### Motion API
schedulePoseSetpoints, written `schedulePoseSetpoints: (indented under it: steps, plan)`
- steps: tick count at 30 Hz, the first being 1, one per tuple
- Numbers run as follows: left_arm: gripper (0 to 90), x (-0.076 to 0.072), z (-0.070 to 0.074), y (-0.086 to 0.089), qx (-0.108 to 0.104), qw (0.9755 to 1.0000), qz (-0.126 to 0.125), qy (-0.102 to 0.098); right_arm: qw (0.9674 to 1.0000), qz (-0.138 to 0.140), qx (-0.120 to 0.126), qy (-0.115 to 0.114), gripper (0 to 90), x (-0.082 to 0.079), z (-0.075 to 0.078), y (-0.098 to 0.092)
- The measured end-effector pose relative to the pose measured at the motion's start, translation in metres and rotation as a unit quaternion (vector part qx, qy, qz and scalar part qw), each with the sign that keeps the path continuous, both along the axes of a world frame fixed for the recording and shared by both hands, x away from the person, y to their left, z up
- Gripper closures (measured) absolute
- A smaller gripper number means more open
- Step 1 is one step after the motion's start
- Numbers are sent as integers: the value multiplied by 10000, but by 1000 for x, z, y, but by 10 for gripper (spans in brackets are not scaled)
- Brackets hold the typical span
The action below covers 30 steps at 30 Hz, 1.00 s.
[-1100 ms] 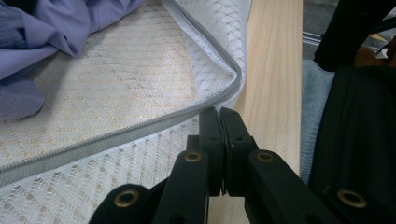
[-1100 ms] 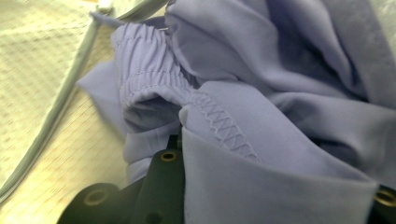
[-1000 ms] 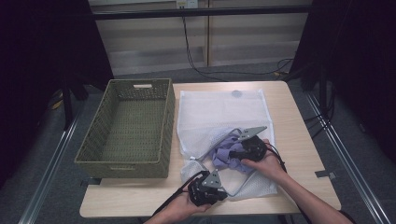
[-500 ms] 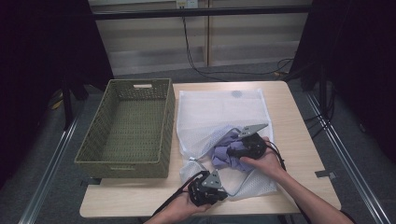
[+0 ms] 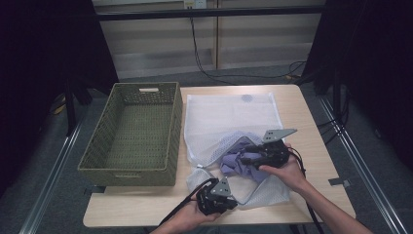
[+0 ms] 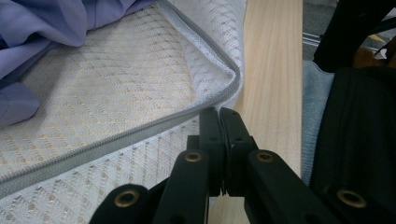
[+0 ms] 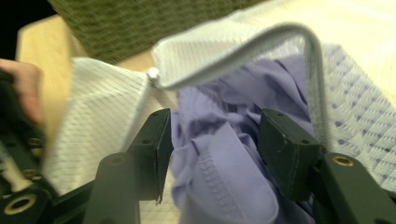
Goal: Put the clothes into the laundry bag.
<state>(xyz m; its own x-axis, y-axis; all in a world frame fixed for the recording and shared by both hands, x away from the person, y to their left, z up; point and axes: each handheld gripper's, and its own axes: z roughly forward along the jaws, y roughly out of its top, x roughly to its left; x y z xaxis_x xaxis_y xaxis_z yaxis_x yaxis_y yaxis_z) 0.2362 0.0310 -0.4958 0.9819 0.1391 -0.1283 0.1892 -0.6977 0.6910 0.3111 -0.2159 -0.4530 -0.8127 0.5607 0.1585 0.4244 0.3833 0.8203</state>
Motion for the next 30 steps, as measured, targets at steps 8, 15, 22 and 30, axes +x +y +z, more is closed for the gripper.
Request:
schedulePoseSetpoints:
  steps: [8,15,22,30]
  plan:
    - [890,0,2,1,117,9999,4,-43,9995,-1,289,-83,441,-11,15,-12]
    - [890,0,0,0,-6,10000,3,-7,9993,-67,339,-140,440,-27,20,-33]
    - [864,1,-1,0,-116,9997,70,185,9999,-93,115,46,571,-37,5,-46]
    - [689,2,11,-8,-176,9998,95,13,9999,50,-30,161,861,-34,-2,-35]
